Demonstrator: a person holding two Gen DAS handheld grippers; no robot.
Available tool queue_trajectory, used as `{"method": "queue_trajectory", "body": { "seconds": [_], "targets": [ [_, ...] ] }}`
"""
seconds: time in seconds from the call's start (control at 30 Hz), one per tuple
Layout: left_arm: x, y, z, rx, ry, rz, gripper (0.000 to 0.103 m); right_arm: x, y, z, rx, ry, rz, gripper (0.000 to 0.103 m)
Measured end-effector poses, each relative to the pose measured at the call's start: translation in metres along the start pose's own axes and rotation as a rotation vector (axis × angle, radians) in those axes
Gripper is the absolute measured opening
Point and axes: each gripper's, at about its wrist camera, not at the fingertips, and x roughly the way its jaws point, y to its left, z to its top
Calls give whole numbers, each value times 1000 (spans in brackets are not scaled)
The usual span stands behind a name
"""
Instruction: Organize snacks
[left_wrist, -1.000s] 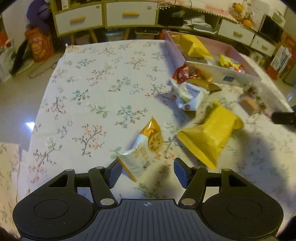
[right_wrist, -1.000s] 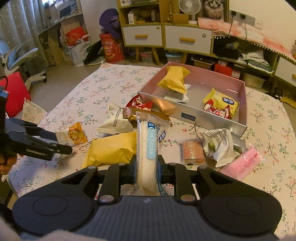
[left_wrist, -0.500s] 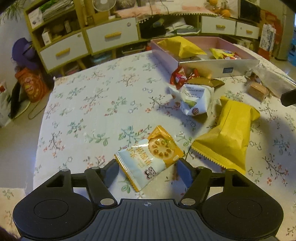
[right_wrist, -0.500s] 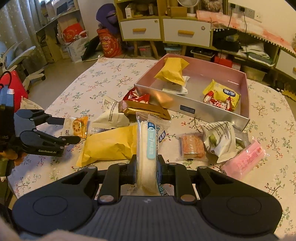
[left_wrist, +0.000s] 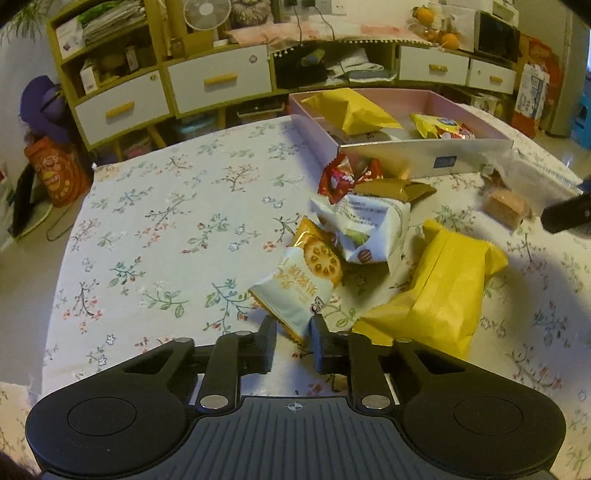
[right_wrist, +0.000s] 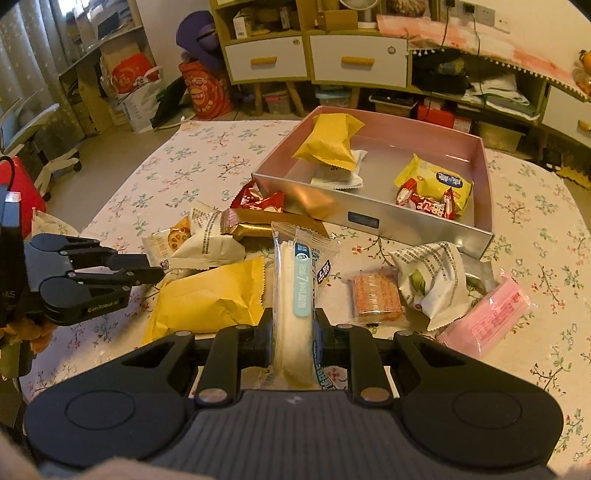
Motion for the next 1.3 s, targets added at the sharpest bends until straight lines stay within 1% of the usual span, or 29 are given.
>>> {"method": "queue_trajectory", "body": {
  "seconds": [0.03, 0.1, 0.2, 0.3, 0.37, 0.4, 0.43, 0.47, 0.53, 0.6, 0.63, 0.7, 0.83, 0.97, 1.03, 1.1, 1.2, 1.3],
  "targets": [
    [-1, 1, 1, -13, 5, -2, 7, 1, 0, 0, 2, 2, 0, 18],
    [-5, 6, 1, -55, 17, -15, 0, 1, -1, 0, 6, 5, -2, 18],
    [-11, 10, 0, -90, 33, -28, 0, 1, -2, 2, 8, 1, -2, 18],
    [-14, 10, 1, -77, 34, -13, 0, -1, -3, 4, 14, -7, -1, 18],
    [-13, 12, 2, -87, 99, -39, 1, -2, -3, 4, 17, -9, 2, 18],
    [-10, 12, 1, -95, 151, -49, 7, -1, -3, 5, 16, -8, 4, 18],
    [-10, 11, -1, -89, 183, -59, 9, -1, -3, 5, 13, -7, 6, 18],
    [-12, 10, -2, -73, 178, -50, 14, 0, -2, 5, 10, -4, 9, 18],
    [-13, 7, -2, -47, 189, -4, 28, 2, -1, 6, 3, 1, 11, 18],
    [-12, 8, -2, -38, 185, 57, 57, 3, 0, 7, -3, 4, 15, 18],
    [-11, 9, -2, -36, 182, 81, 60, 4, 1, 8, -4, 6, 20, 18],
    [-7, 12, 1, -46, 176, 107, 61, 5, 3, 9, -7, 7, 27, 18],
    [0, 19, 10, -97, 140, 116, 62, 7, 6, 10, -16, 10, 35, 18],
    [13, 20, 14, -129, 119, 149, 63, 10, 9, 10, -23, 20, 33, 18],
    [16, 22, 18, -163, 118, 148, 57, 10, 11, 9, -29, 23, 31, 18],
    [17, 22, 20, -181, 115, 140, 43, 10, 12, 9, -31, 24, 32, 18],
    [17, 20, 22, -196, 116, 141, 36, 9, 12, 9, -32, 24, 30, 18],
    [15, 13, 22, -188, 108, 151, 35, 9, 11, 9, -34, 21, 24, 18]
  ]
}}
